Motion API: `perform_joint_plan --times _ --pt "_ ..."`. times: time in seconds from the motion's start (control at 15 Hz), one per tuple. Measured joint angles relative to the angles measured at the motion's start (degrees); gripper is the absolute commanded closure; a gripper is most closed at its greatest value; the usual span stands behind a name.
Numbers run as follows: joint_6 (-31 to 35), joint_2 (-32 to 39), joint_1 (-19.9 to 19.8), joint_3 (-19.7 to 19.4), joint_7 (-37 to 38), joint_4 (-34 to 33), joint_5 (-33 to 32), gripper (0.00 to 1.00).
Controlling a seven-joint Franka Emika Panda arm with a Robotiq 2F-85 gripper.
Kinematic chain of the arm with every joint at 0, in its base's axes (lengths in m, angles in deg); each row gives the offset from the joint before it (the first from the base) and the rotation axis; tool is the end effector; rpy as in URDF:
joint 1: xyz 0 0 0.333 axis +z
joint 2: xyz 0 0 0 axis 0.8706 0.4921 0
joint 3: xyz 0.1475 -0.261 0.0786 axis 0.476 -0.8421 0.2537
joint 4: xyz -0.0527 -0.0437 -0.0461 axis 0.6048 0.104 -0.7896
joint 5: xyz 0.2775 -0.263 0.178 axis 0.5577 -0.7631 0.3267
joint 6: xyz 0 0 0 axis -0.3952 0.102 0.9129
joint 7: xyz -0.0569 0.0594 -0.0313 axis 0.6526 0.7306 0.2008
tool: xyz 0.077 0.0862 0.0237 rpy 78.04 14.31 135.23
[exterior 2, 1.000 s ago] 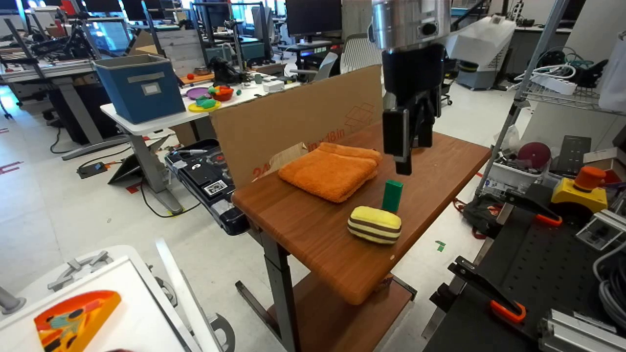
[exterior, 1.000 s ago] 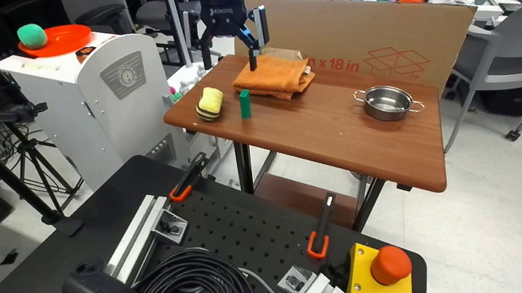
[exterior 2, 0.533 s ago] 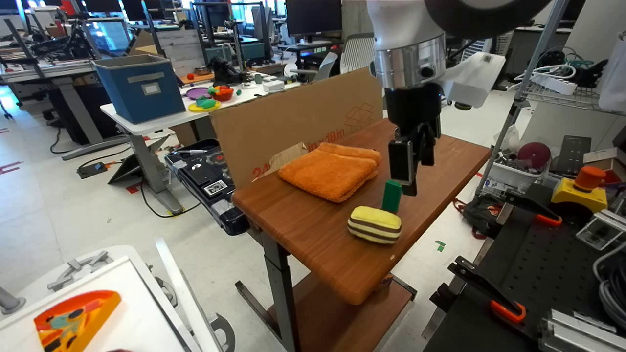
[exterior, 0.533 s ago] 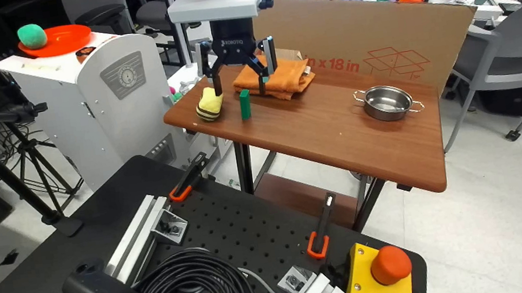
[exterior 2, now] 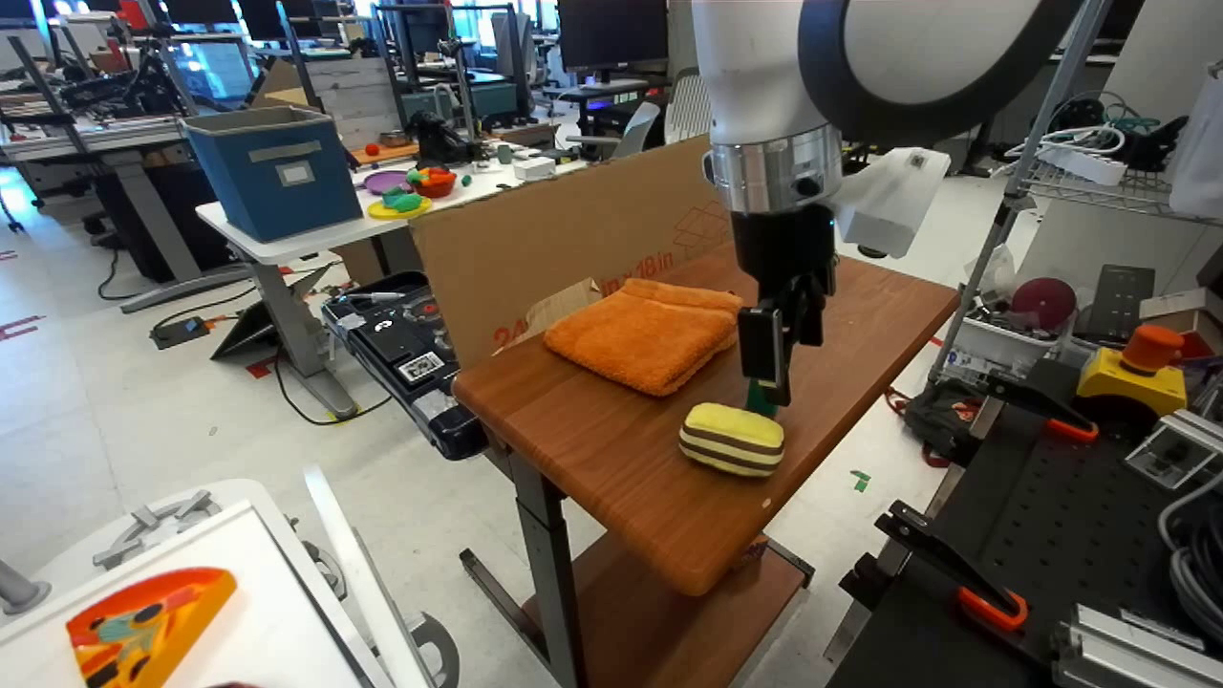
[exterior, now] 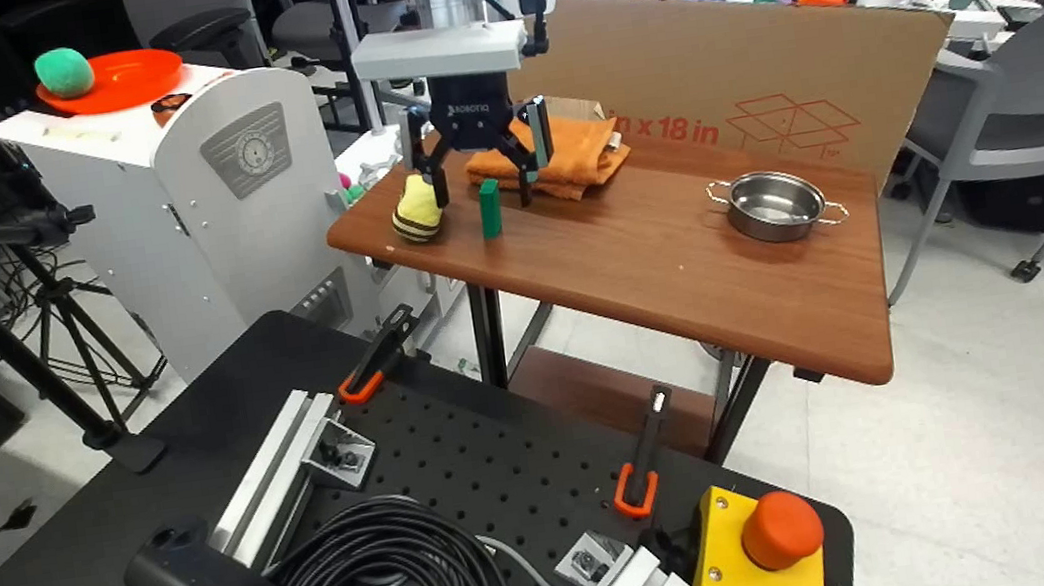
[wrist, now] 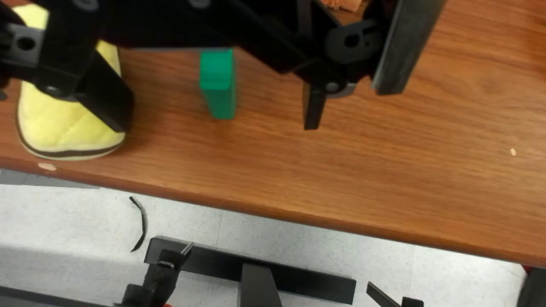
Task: Put the green block in the pot
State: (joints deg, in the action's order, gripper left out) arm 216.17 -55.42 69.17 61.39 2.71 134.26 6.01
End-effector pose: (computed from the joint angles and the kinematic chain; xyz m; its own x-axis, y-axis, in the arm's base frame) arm 0.5224 0.1406 0.1643 0.9466 0.2465 -0.2076 0.2739 -0.9548 0.1151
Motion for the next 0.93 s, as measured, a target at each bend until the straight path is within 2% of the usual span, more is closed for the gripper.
perform_joint_plan --times 0.27,0.33,0.4,0.93 --pt "2.7 1.2 0.8 -0.4 0.2 -1.6 0.0 0.0" --pt "3.1 1.4 0.8 -0.6 0.2 -2.0 0.0 0.25" --pt "3.5 1.6 0.8 -0.8 0.2 -2.4 0.0 0.28" --pt "3.6 4.6 0.8 -2.4 0.2 -4.0 0.0 0.88"
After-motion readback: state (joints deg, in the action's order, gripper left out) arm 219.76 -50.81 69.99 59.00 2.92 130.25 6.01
